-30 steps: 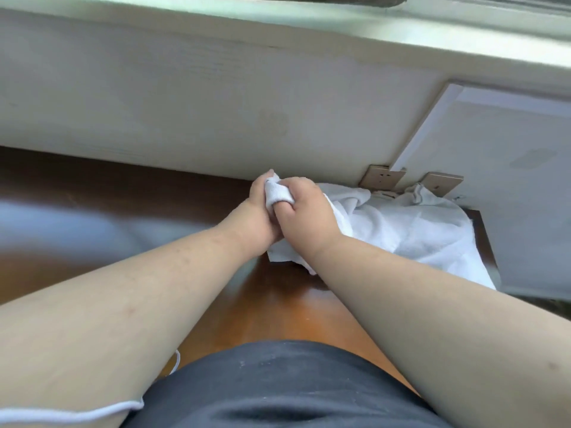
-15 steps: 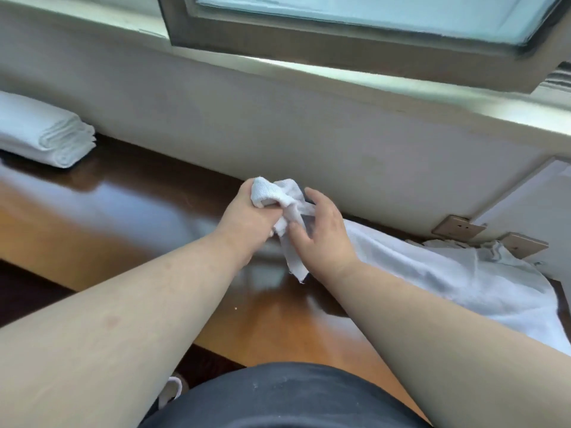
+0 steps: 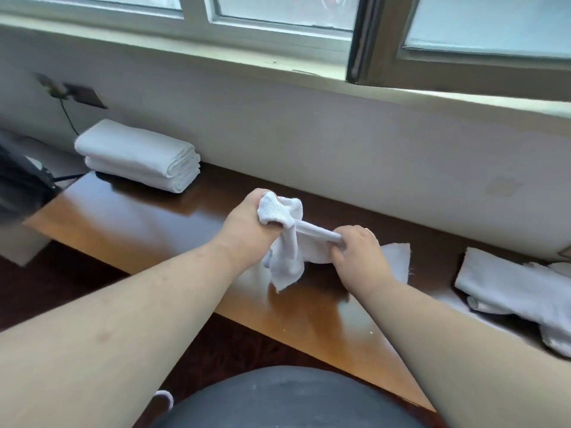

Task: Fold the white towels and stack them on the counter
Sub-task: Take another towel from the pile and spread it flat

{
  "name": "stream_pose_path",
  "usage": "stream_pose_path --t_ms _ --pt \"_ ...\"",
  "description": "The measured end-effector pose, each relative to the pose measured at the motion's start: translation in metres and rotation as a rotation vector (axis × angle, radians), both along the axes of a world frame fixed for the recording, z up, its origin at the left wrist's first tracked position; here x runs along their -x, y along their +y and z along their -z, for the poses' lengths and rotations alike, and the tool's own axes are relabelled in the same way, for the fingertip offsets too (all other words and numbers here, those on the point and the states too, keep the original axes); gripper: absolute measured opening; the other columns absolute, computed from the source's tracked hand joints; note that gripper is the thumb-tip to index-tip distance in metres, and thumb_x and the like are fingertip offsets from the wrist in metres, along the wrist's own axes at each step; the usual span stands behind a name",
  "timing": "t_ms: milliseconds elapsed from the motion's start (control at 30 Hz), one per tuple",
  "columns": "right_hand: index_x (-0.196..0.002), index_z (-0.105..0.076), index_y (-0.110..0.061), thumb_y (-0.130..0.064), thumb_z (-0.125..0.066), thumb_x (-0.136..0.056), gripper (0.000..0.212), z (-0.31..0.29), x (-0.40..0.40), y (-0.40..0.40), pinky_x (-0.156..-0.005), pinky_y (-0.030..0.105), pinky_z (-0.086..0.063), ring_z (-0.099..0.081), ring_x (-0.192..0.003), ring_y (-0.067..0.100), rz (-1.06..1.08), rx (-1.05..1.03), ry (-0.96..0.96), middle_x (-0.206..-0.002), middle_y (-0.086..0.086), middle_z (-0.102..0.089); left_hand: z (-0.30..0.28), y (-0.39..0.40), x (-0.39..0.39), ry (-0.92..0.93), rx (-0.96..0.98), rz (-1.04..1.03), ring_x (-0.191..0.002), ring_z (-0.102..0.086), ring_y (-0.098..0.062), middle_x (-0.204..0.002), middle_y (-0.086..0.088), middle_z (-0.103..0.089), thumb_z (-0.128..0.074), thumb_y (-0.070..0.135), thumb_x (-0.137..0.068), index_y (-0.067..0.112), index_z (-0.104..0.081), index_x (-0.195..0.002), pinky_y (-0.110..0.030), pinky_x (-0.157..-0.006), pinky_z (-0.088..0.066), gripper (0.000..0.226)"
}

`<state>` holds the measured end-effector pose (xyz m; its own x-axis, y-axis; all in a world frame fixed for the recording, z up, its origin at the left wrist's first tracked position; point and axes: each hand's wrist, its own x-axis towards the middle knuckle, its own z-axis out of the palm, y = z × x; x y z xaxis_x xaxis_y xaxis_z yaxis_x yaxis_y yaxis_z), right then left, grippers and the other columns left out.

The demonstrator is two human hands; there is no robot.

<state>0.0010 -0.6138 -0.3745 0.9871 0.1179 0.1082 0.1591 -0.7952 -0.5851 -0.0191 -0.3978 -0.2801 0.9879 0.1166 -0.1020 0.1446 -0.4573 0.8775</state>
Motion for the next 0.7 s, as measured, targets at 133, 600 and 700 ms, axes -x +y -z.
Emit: stream_pose_path --t_ms 133,600,700 --pt "-0.08 -0.059 -0.027 -0.018 -0.05 -0.09 0.016 0.0 0.0 0.063 -0.083 0.038 -0.043 -0.048 -0.086 0.024 -0.017 0.053 -0.031 -0.081 -0.006 -0.056 0.007 0.065 -0.006 0.024 -0.046 -0.008 -0.067 -0.055 -0.007 -0.087 0.011 -0.06 -0.064 0.028 -0.084 0.043 -0.052 -0.091 -0.012 -0.046 -0.04 0.019" --pt "-0.087 -0.066 -0.024 -0.013 -0.054 -0.088 0.016 0.012 -0.046 0.125 -0.085 0.037 -0.035 -0.049 -0.085 0.023 0.047 0.248 -0.117 -0.083 -0.006 -0.059 0.038 0.191 -0.05 -0.058 -0.296 -0.248 -0.086 -0.054 -0.014 -0.098 0.009 -0.054 -0.054 0.019 -0.088 0.034 -0.048 -0.103 -0.024 -0.075 -0.039 0.022" --pt "-0.09 -0.068 -0.024 -0.014 -0.054 -0.089 0.017 0.013 -0.065 0.119 -0.087 0.039 -0.036 -0.045 -0.082 0.024 0.098 0.271 -0.086 -0.084 -0.003 -0.059 0.033 0.198 -0.07 -0.006 -0.346 -0.307 -0.093 -0.054 -0.022 -0.109 0.003 -0.052 -0.051 0.028 -0.078 0.03 -0.053 -0.107 -0.029 -0.082 -0.04 0.03"
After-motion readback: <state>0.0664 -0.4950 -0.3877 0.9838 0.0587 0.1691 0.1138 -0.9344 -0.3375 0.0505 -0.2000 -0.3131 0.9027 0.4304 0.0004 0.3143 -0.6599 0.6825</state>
